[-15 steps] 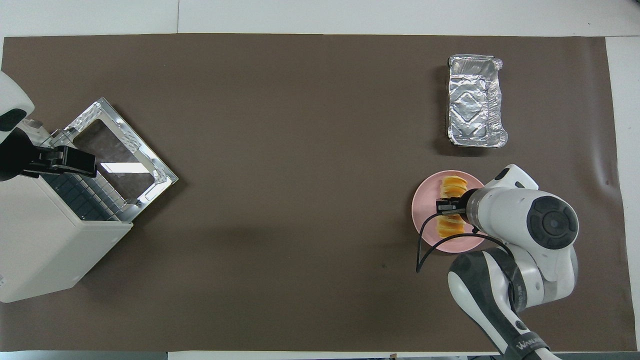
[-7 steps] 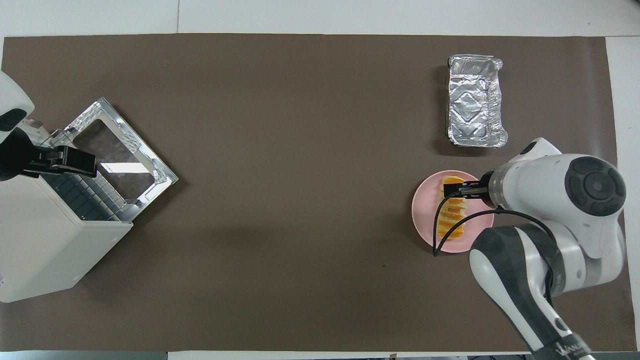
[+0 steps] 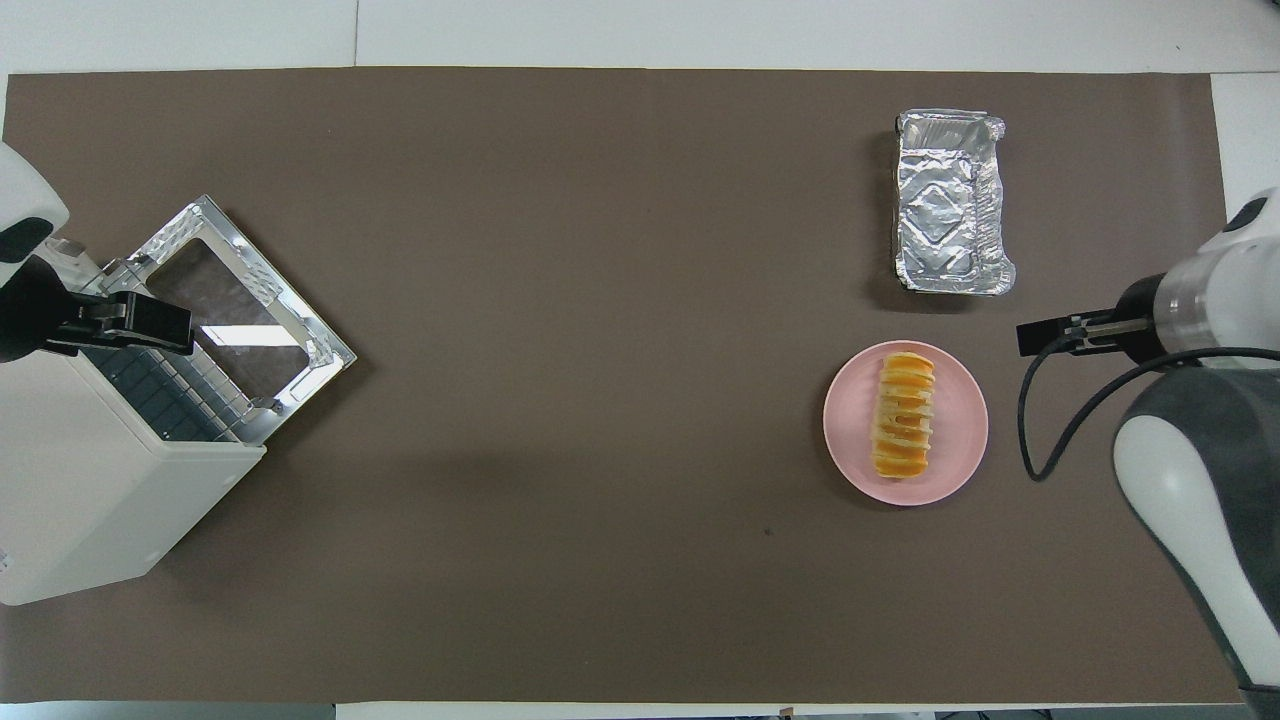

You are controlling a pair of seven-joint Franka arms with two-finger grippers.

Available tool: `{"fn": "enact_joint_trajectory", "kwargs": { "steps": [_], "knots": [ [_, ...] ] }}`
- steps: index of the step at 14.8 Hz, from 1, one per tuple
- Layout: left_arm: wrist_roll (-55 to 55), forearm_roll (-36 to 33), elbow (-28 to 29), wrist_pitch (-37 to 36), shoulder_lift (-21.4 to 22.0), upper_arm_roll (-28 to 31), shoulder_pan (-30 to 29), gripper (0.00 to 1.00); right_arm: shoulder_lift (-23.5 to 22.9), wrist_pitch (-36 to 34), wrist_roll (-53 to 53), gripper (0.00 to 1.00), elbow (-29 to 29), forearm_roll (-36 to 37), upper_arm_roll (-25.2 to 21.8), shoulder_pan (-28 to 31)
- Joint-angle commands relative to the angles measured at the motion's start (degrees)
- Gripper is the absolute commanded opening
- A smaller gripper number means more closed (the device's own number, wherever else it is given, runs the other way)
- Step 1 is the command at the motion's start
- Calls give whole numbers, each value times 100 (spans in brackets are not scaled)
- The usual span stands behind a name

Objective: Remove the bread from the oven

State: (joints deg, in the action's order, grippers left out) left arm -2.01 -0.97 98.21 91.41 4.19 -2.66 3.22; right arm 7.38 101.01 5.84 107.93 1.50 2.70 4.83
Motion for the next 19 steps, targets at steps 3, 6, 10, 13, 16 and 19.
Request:
{"fn": "enact_joint_trajectory", "kwargs": {
  "steps": [3, 6, 10, 13, 16, 19],
  "knots": [
    [43, -53, -30, 43, -6, -24, -67, 100, -105, -1590, 163, 100, -1404, -62, 73, 194],
    [51, -53, -30, 43, -6, -24, -67, 100, -280, -2267, 348, 100, -2203, -71, 55, 168],
    [51, -53, -30, 43, -6, -24, -67, 100, -668, -2770, 357, 100, -2971, -79, -129, 167],
    [43, -53, -30, 43, -6, -24, -67, 100, -606, -2578, 348, 100, -2524, -360, -322, 176],
    [43, -53, -30, 43, -6, -24, -67, 100, -624, -2288, 339, 100, -2321, -352, -323, 168],
    [51, -53, -30, 43, -6, -24, -67, 100, -606, -2015, 322, 100, -2093, -325, -323, 167]
  ]
}}
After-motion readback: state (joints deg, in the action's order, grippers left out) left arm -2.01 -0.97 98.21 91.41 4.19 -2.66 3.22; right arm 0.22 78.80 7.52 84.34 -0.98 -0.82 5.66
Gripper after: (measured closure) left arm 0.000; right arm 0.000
